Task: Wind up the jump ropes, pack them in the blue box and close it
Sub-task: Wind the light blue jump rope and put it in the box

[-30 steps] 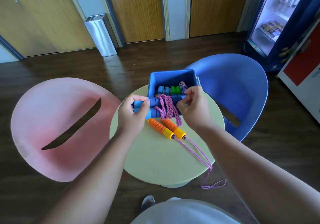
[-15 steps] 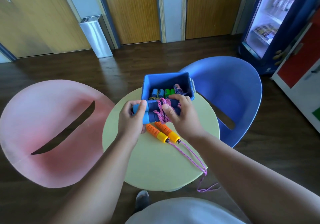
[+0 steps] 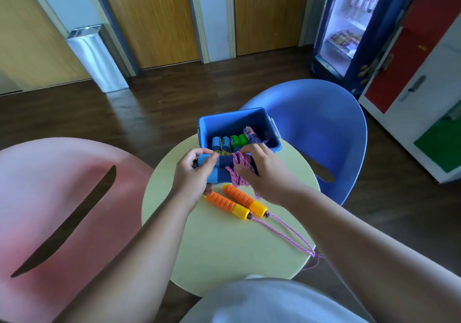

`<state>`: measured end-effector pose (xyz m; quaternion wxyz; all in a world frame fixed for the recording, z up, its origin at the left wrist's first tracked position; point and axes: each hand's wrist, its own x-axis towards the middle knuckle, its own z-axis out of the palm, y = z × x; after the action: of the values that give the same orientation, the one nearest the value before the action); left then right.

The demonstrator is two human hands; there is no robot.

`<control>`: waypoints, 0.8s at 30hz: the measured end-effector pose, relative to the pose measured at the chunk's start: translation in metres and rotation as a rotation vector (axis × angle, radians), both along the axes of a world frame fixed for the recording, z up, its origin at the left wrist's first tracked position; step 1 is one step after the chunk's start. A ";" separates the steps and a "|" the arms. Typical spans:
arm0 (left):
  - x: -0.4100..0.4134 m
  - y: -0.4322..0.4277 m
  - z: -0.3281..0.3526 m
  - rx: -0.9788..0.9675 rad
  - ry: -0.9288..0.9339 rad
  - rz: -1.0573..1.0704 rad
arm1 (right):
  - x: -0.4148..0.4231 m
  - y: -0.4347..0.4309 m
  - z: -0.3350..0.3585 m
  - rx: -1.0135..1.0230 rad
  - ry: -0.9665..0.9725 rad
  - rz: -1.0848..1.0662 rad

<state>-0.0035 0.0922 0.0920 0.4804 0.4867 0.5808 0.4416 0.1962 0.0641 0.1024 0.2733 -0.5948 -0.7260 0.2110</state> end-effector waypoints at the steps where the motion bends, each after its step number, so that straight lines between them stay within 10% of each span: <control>1: -0.002 0.006 0.000 -0.018 -0.019 -0.025 | 0.000 -0.001 0.000 -0.023 0.002 0.035; 18: -0.038 0.116 -0.035 -0.159 0.454 -0.095 | -0.041 0.051 -0.025 -0.131 -0.077 -0.375; 24: -0.039 0.133 -0.049 -0.403 0.030 -0.018 | -0.069 0.112 -0.029 -0.194 -0.260 -0.447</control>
<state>-0.0421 0.2256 0.0428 0.5635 0.3923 0.6601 0.3047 0.1268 0.1761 0.0731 0.1593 -0.7857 -0.5821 0.1361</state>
